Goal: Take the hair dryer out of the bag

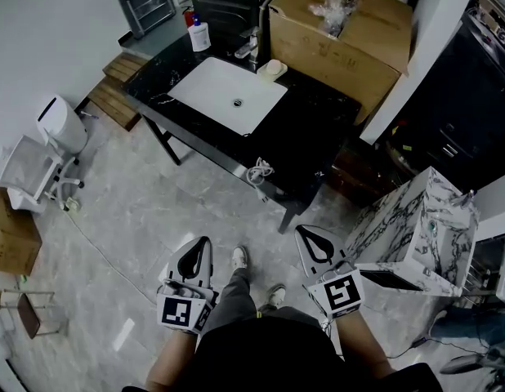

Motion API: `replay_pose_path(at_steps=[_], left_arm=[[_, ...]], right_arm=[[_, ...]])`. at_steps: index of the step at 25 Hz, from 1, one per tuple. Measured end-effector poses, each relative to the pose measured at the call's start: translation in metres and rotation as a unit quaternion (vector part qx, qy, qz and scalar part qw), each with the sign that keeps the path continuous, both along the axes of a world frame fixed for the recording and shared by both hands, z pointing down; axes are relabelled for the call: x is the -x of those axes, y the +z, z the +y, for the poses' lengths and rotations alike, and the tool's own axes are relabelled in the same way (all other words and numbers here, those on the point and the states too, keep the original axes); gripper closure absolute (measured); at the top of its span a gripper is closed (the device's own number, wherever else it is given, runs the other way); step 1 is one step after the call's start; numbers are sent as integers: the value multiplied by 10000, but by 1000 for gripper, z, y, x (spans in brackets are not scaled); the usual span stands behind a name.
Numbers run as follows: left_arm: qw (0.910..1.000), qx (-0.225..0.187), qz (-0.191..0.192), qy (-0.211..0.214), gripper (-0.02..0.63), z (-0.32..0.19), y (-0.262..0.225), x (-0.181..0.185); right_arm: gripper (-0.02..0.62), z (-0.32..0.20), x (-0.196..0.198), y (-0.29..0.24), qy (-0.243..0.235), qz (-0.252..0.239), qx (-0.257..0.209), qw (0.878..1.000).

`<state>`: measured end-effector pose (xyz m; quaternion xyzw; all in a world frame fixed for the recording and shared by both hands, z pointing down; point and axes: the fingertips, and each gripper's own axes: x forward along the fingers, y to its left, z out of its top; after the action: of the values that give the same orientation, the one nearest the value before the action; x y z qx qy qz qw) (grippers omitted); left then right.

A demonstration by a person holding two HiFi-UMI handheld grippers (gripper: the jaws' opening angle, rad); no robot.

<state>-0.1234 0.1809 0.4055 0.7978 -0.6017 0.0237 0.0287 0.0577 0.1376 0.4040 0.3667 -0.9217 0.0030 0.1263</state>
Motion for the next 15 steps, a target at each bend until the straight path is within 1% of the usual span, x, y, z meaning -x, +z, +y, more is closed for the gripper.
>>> replay_pose_path(at_steps=[4, 8, 13, 15], left_arm=[[9994, 28, 165, 306, 584, -47, 11, -1], [9978, -2, 246, 615, 584, -98, 6, 1], [9960, 20, 255, 850, 584, -143, 4, 19], [9950, 63, 316, 945, 584, -158, 7, 30]], right_arm=[[583, -26, 0, 5, 211, 224, 46, 9995], [583, -56, 9, 5, 375, 399, 137, 9984], [583, -96, 37, 6, 520, 511, 194, 9972], [583, -109, 50, 6, 560, 575, 165, 9966]])
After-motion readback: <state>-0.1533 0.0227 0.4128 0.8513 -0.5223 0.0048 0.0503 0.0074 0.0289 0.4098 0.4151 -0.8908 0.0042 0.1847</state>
